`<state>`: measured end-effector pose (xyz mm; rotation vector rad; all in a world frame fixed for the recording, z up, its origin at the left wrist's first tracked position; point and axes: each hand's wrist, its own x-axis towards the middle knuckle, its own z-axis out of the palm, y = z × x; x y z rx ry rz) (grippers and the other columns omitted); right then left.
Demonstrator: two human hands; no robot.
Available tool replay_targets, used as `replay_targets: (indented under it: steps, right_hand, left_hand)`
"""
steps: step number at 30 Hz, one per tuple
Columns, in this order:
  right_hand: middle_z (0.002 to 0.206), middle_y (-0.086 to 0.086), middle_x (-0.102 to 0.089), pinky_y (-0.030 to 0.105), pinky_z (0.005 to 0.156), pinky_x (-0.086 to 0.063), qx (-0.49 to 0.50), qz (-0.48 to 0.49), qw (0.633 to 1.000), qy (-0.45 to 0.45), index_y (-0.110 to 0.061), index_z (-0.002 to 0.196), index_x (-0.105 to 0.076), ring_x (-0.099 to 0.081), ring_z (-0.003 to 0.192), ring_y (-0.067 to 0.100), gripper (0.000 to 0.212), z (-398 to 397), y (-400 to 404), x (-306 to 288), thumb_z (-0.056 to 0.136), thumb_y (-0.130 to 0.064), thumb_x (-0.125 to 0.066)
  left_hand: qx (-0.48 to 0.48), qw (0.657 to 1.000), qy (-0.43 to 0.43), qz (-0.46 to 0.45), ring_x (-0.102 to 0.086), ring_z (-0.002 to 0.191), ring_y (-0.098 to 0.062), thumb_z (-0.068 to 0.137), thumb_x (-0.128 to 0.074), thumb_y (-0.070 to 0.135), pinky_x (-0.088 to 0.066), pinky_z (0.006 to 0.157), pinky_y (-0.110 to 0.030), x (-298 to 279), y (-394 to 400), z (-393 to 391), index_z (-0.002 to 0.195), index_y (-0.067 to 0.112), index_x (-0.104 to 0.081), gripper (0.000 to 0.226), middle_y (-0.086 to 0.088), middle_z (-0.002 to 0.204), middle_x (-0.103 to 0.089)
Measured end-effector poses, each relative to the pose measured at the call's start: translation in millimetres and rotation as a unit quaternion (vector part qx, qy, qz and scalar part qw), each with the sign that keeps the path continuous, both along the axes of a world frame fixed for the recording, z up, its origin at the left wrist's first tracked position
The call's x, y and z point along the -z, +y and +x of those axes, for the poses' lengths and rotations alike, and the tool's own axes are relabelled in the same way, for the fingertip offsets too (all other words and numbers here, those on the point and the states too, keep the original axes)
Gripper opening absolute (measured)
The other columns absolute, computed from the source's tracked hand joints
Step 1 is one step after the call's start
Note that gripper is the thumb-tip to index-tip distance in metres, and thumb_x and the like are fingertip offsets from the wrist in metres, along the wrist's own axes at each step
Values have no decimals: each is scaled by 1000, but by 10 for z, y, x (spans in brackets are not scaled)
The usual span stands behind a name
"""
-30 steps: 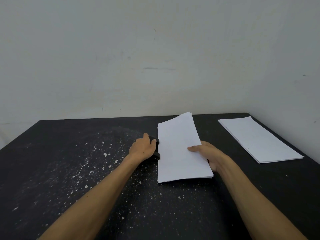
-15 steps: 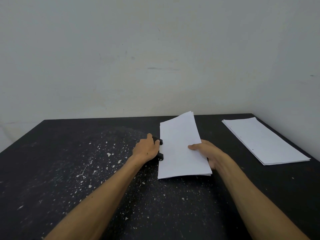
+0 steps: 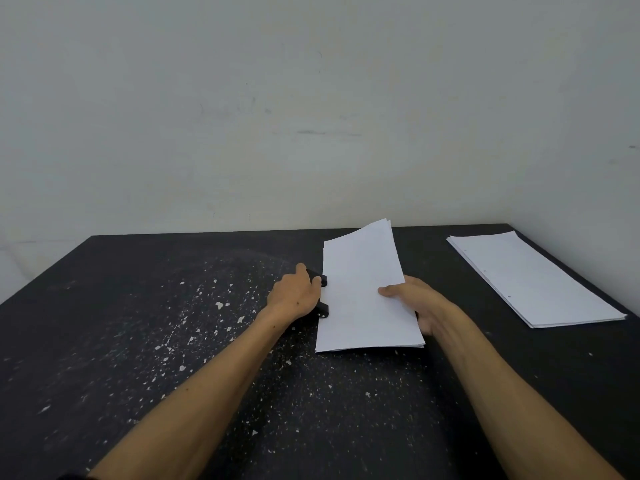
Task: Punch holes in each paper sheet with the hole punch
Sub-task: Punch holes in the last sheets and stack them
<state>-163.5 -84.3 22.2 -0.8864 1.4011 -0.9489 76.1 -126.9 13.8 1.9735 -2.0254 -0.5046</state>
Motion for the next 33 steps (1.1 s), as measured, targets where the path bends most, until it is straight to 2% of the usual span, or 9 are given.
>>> replay_targets:
  steps: [6, 15, 17, 20, 24, 27, 30, 33]
  right_hand:
    - [117, 14, -76, 56, 98, -57, 10, -6, 1000, 11, -11, 120, -67, -73, 106, 36, 24, 12, -7, 35, 100, -1, -58]
    - [119, 12, -74, 56, 99, -56, 16, -2, 999, 37, -12, 123, -65, -72, 107, 35, 25, 34, 16, 37, 101, -3, -58]
    - [119, 12, -74, 56, 99, -56, 14, -4, 999, 33, -12, 125, -65, -72, 107, 35, 27, 35, 25, 40, 101, -3, -57]
    - [120, 12, -75, 55, 98, -57, 10, -6, 1000, 26, -12, 126, -65, -73, 107, 35, 28, 40, 35, 36, 101, -3, -57]
    - [119, 11, -75, 51, 93, -59, 7, -9, 1000, 22, -12, 126, -65, -73, 105, 34, 27, 62, 38, 21, 102, -4, -58]
    - [119, 11, -75, 54, 98, -57, 3, -9, 1000, 21, -14, 124, -66, -73, 107, 34, 26, 75, 42, 12, 102, -4, -58]
    - [119, 10, -75, 55, 99, -56, -1, -6, 1000, 17, -18, 116, -67, -72, 107, 34, 21, 79, 43, -2, 102, -5, -58]
    - [118, 10, -75, 51, 92, -59, -9, -8, 1000, 13, -20, 112, -66, -72, 106, 33, 20, 106, 36, -14, 103, -5, -57]
  left_hand:
    - [4, 999, 8, 33, -62, 105, -36, 104, -34, 44, -56, 92, -51, -71, -33, 4, 147, 13, -31, 54, -16, 126, -60]
    - [6, 999, 12, 38, -66, 87, -30, 102, -39, 45, -58, 88, -49, -105, 3, 13, 140, 12, -34, 51, -10, 112, -61]
    - [26, 999, 23, 41, -68, 81, -28, 98, -48, 42, -62, 80, -47, -130, 5, 26, 136, 18, -33, 47, -8, 107, -62]
    - [74, 996, 11, 40, -67, 81, -27, 92, -55, 31, -65, 69, -43, -180, 27, 25, 133, 38, -32, 47, -6, 110, -61]
    - [95, 994, -4, 57, -65, 83, -25, 93, -51, 24, -65, 65, -36, -213, 35, 9, 130, 41, -41, 42, -4, 115, -57]
    - [101, 993, -15, 66, -64, 81, -25, 94, -49, 22, -64, 62, -33, -221, 1, -3, 132, 40, -40, 43, -5, 117, -55]
    - [104, 991, -33, 76, -68, 76, -26, 95, -45, 22, -64, 67, -34, -218, -32, -21, 139, 41, -37, 49, -7, 123, -55]
    - [111, 990, -45, 76, -67, 71, -25, 97, -41, 25, -61, 64, -31, -197, -49, -35, 141, 41, -36, 47, -5, 113, -53]
